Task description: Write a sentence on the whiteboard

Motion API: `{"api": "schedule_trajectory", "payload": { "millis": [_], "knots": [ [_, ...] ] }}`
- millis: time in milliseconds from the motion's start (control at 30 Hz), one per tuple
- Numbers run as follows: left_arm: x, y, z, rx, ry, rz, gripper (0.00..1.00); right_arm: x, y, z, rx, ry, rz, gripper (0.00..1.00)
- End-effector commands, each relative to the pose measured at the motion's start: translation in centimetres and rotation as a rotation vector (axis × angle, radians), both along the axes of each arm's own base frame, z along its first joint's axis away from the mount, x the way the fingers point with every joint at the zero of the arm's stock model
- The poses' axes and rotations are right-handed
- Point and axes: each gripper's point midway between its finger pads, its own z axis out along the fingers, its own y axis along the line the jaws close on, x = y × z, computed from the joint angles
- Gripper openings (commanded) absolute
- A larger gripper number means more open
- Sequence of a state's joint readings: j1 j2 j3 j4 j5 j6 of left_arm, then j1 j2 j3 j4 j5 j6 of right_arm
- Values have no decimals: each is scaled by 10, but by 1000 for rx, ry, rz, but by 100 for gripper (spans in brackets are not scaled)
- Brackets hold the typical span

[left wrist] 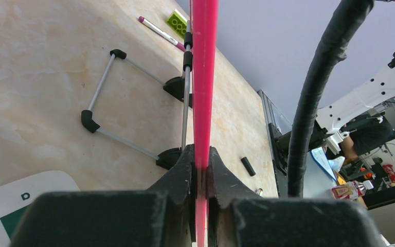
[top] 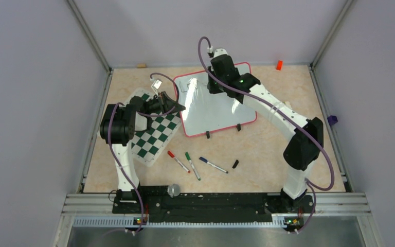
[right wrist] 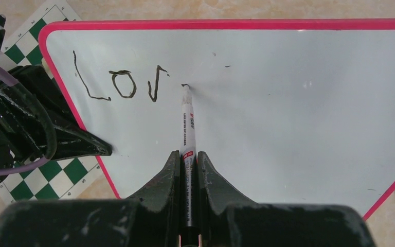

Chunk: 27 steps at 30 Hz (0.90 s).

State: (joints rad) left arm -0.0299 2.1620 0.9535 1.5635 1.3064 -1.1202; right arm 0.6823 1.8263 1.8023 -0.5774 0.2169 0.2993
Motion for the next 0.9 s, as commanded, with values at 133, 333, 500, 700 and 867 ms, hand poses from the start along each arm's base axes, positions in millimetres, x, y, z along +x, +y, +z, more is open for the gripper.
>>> {"api": "schedule_trajectory", "payload": {
  "millis": [133, 333, 500, 700, 867],
  "knots": [
    [-21, -9, 11, 28, -77, -106, 0, 11, -16, 21, -8, -48, -77, 0],
    [-21, -9, 11, 28, -76, -107, 0, 13, -19, 22, -10, -50, -88, 0],
    [-21, -9, 11, 28, -77, -106, 0, 17, -15, 25, 3, -55, -83, 0],
    [-21, -9, 11, 29, -78, -108, 0, 24, -6, 28, 14, -58, -65, 0],
    [-21, -9, 11, 29, -79, -107, 0, 25, 2, 30, 34, -56, -39, 0]
  ]
}}
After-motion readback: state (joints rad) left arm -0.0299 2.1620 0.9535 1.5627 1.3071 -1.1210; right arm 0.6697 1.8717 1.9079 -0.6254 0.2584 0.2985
